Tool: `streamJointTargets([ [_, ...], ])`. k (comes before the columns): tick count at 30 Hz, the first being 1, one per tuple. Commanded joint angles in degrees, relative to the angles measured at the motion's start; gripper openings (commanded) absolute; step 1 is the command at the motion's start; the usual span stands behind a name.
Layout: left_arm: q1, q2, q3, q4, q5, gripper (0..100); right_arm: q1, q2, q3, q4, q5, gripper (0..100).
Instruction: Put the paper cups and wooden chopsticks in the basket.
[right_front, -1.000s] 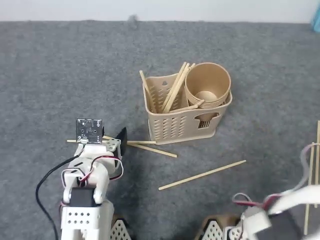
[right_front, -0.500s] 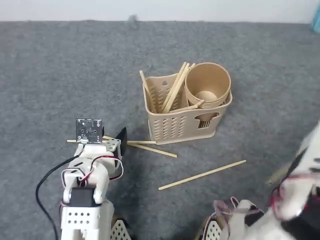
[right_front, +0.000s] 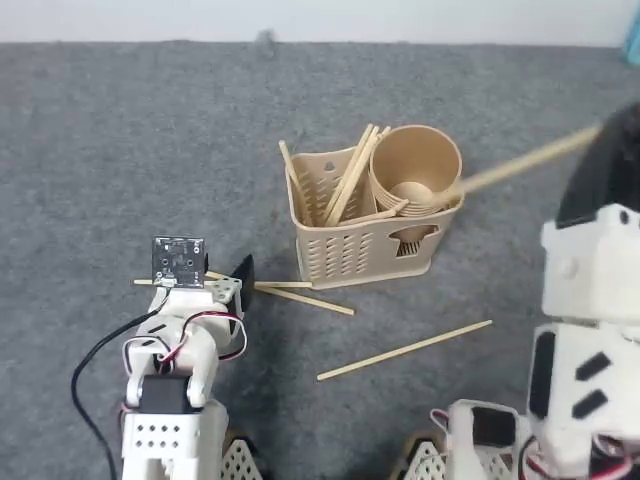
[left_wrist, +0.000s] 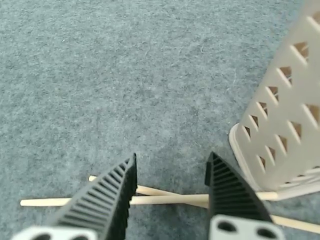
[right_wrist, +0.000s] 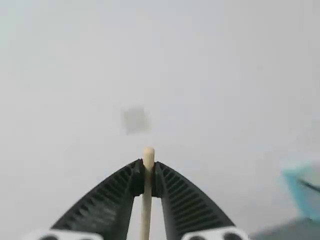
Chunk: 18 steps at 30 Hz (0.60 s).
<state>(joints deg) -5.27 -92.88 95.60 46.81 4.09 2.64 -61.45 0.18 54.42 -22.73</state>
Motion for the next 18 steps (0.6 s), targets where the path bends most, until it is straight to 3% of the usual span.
streamJointTargets([
  [1,0.3,-0.9,-0.4,0.0,-0.6,21,-6.5,2.7,3.6,-10.9,-0.9,0.9],
  [8,0.4,-0.9,-0.4,0.0,-0.7,21,-12.1,4.7,18.9,-28.2,0.5,0.9],
  [18,0.4,-0.9,-0.4,-0.1,-0.7,21,-21.1,4.3,39.6,-30.5,8.1,1.2],
])
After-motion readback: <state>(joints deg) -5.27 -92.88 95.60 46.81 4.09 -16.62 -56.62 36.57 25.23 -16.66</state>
